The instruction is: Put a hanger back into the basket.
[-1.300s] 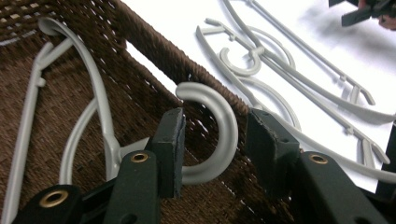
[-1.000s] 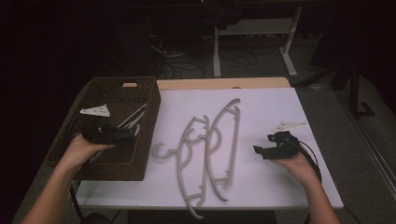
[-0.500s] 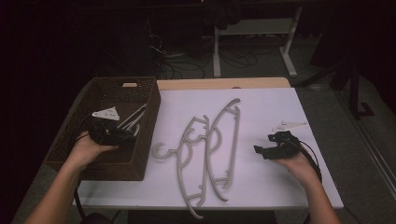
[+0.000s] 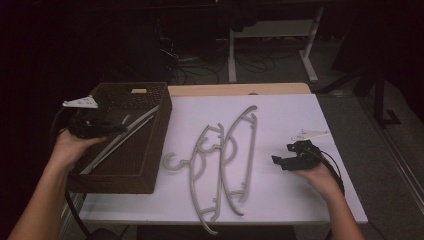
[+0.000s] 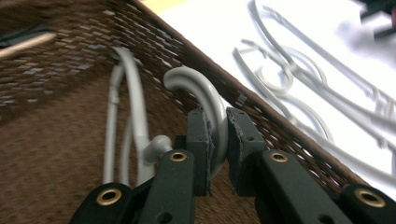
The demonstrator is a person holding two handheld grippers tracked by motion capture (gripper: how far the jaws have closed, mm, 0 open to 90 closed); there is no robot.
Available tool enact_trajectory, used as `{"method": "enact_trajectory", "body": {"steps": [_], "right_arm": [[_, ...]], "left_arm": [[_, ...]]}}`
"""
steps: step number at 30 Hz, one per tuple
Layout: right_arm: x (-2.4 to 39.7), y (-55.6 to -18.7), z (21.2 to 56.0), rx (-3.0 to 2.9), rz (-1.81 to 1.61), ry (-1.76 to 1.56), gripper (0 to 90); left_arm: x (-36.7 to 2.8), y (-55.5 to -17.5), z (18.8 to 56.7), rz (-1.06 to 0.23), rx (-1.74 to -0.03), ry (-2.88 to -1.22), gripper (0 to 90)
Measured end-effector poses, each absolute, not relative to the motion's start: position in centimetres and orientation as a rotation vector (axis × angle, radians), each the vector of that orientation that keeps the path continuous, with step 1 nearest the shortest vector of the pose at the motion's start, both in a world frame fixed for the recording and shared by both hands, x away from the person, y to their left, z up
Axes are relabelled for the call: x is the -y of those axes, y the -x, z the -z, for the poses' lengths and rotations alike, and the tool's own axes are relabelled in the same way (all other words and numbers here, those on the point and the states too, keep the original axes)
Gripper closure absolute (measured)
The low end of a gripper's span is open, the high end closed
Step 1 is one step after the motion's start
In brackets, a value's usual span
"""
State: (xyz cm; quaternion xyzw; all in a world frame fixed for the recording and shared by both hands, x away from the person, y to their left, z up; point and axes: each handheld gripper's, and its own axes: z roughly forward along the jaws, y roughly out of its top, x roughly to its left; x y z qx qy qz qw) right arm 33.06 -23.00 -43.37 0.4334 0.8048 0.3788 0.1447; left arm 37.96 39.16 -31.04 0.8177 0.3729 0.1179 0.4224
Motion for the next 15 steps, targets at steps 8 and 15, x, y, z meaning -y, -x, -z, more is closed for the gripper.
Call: {"method": "enact_trajectory", "body": {"steps": [8, 15], "right_arm": [[23.0, -33.1, 43.4, -2.321, -1.088, -1.252, 22.2], [22.9, -33.2, 43.5, -2.324, -1.082, -1.253, 22.2]], "left_arm": [[-43.0, -40.2, 29.8, -0.433, -1.084, -1.98, 80.1], [-45.4, -41.8, 30.3, -0.539, -1.214, -1.933, 73.1]]}}
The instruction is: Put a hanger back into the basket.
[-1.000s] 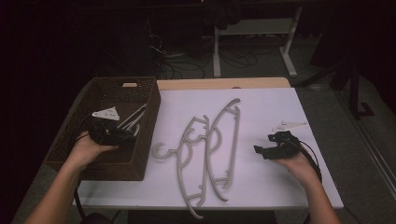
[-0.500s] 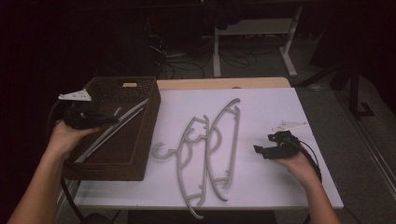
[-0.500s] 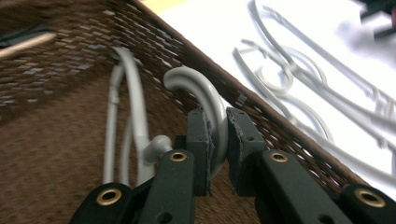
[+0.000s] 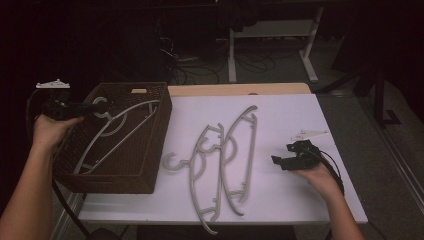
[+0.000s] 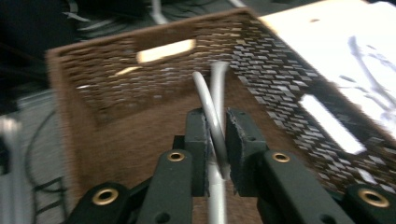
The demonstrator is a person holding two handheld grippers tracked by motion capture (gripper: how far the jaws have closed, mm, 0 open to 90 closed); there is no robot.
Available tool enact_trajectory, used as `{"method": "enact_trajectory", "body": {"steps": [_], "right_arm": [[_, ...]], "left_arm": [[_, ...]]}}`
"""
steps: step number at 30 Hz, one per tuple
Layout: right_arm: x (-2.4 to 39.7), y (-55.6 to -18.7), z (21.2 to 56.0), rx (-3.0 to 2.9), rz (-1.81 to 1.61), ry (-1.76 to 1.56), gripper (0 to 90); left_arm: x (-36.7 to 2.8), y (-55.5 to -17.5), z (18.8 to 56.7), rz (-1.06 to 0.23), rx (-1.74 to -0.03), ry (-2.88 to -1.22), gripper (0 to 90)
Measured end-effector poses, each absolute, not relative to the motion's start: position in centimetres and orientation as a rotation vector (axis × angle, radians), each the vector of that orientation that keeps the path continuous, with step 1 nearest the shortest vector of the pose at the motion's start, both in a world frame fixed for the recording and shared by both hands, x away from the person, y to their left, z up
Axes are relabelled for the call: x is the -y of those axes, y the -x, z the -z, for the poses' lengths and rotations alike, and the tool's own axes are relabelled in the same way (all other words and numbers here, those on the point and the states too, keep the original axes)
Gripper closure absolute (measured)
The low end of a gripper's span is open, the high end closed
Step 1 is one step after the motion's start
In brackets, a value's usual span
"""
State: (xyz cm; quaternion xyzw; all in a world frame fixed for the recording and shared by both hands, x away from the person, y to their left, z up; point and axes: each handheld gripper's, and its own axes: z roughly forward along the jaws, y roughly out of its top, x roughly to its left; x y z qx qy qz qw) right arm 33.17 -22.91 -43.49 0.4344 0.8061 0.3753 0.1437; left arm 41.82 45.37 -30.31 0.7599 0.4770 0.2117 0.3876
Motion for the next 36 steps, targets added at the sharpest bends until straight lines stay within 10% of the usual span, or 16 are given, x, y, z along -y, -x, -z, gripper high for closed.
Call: {"method": "enact_trajectory", "body": {"steps": [3, 14, 36], "right_arm": [[22.9, -33.2, 43.5, -2.325, -1.084, -1.251, 22.2], [22.9, -33.1, 43.5, -2.324, -1.085, -1.25, 22.2], [22.6, -33.2, 43.6, -2.336, -1.087, -1.243, 22.1]], "left_arm": [[-46.2, -42.2, 30.6, -0.584, -1.29, -1.889, 54.2], [-46.9, -41.3, 29.9, -0.64, -1.332, -1.797, 30.9], [-38.1, -38.4, 29.9, -0.332, -0.984, -1.832, 18.9]]}}
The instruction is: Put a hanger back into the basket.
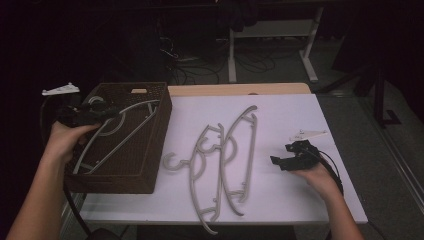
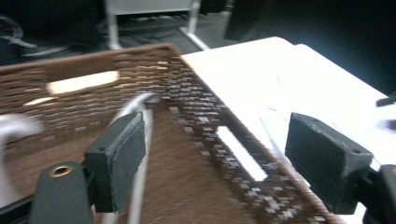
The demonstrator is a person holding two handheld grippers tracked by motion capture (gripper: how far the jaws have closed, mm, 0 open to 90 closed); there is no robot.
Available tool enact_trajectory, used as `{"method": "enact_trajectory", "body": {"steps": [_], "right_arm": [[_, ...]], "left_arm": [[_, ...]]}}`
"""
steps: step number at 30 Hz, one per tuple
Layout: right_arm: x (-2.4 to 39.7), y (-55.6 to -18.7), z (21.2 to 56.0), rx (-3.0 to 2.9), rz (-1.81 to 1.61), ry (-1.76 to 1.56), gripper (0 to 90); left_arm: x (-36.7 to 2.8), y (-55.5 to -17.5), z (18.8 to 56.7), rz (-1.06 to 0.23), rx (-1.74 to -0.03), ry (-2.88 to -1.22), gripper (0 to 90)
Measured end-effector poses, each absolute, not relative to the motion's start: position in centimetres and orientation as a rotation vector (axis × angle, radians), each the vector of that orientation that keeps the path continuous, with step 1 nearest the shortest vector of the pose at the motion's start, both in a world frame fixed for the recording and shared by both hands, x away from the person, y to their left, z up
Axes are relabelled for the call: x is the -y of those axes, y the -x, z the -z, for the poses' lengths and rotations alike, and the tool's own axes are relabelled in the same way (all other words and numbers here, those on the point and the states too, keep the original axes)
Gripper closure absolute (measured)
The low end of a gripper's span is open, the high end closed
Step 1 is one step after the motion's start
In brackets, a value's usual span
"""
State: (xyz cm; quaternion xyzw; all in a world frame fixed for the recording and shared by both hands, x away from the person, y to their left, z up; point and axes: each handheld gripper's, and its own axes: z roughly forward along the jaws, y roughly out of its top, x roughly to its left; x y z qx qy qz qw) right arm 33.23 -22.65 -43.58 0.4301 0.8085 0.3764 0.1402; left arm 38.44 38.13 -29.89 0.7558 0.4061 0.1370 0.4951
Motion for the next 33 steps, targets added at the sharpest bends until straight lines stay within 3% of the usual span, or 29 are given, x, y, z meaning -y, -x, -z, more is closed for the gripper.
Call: {"method": "enact_trajectory", "body": {"steps": [17, 27, 33], "right_arm": [[23.0, -33.1, 43.1, -2.32, -1.126, -1.239, 22.2], [22.5, -33.0, 43.0, -2.331, -1.137, -1.22, 22.7], [21.7, -33.3, 43.0, -2.351, -1.126, -1.216, 26.5]], "left_arm": [[-25.0, -36.9, 30.4, -0.144, -0.764, -1.869, 10.9], [-19.5, -36.4, 32.2, -0.158, -0.735, -1.906, 0.0], [-17.4, -35.9, 34.2, -0.148, -0.691, -1.936, 0.0]]}}
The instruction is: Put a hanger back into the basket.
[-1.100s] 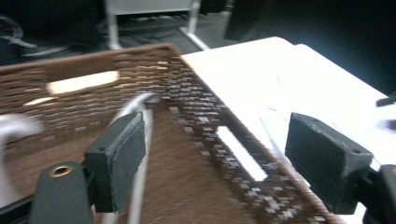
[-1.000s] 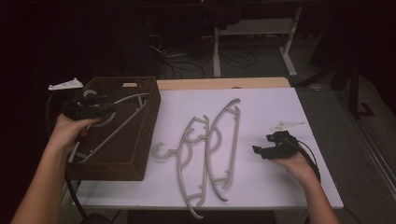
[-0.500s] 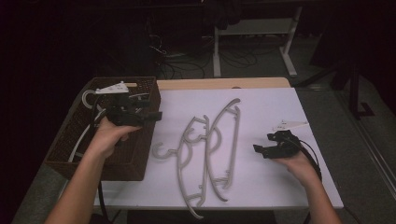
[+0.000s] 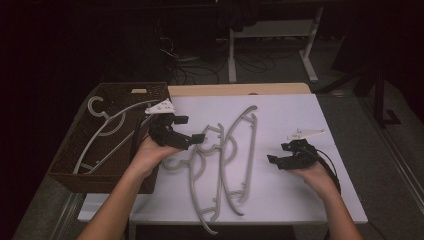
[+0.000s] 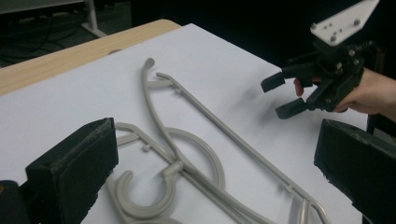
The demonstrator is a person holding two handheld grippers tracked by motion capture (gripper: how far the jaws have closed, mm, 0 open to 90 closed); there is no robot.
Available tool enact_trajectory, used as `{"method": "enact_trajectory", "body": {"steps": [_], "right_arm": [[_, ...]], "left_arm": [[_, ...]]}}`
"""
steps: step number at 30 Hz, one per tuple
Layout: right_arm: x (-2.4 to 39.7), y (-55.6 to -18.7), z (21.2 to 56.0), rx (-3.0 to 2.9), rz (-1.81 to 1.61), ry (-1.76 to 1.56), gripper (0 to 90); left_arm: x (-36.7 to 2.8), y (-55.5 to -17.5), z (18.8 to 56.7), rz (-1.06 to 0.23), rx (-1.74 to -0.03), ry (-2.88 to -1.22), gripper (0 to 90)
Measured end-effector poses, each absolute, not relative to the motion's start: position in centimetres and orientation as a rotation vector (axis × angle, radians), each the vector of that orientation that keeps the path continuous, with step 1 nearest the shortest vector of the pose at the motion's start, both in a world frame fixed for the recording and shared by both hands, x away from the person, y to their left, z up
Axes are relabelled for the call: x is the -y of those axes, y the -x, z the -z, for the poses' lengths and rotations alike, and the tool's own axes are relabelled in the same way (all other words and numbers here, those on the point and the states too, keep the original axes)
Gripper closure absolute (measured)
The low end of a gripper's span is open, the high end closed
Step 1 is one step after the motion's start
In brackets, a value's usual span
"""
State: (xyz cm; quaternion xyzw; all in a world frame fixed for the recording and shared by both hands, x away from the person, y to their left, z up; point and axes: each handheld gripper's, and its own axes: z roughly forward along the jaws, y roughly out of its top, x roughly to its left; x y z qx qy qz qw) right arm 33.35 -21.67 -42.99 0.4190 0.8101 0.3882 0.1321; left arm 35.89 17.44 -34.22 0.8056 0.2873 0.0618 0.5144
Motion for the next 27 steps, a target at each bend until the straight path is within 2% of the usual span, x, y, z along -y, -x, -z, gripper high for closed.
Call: {"method": "enact_trajectory", "body": {"steps": [7, 9, 10, 12, 13, 14, 15, 16, 20, 22, 27], "right_arm": [[20.3, -34.2, 42.9, -2.397, -1.102, -1.189, 42.3], [19.8, -34.9, 42.8, -2.408, -1.093, -1.178, 48.6], [19.3, -35.6, 42.6, -2.413, -1.081, -1.177, 55.7], [19.0, -36.0, 42.5, -2.416, -1.072, -1.171, 59.2], [18.6, -36.9, 42.3, -2.41, -1.078, -1.176, 67.4], [18.6, -36.9, 42.3, -2.41, -1.078, -1.176, 67.4], [18.0, -37.9, 42.3, -2.409, -1.072, -1.18, 73.2], [18.0, -37.9, 42.3, -2.409, -1.072, -1.18, 73.2], [16.9, -40.1, 42.4, -2.404, -1.037, -1.185, 86.1], [16.6, -41.4, 42.4, -2.404, -1.013, -1.19, 88.8], [16.1, -45.3, 42.2, -2.39, -0.952, -1.226, 89.0]], "left_arm": [[-16.4, -35.5, 36.8, -0.151, -0.705, -1.942, 0.0], [-16.4, -35.4, 37.4, -0.155, -0.711, -1.951, 0.0], [-16.3, -35.4, 37.7, -0.154, -0.714, -1.95, 0.0], [-16.3, -35.4, 38.4, -0.153, -0.716, -1.961, 0.0], [-16.4, -35.3, 38.7, -0.154, -0.719, -1.964, 0.0], [-16.4, -35.3, 39.0, -0.15, -0.723, -1.967, 0.0], [-16.3, -35.4, 39.3, -0.144, -0.731, -1.97, 0.0], [-16.3, -35.4, 39.6, -0.142, -0.734, -1.975, 0.0], [-16.0, -35.3, 40.7, -0.122, -0.735, -1.996, 0.0], [-15.9, -35.3, 40.9, -0.116, -0.73, -2.002, 0.0], [-15.7, -35.4, 41.3, -0.108, -0.725, -2.011, 0.0]]}}
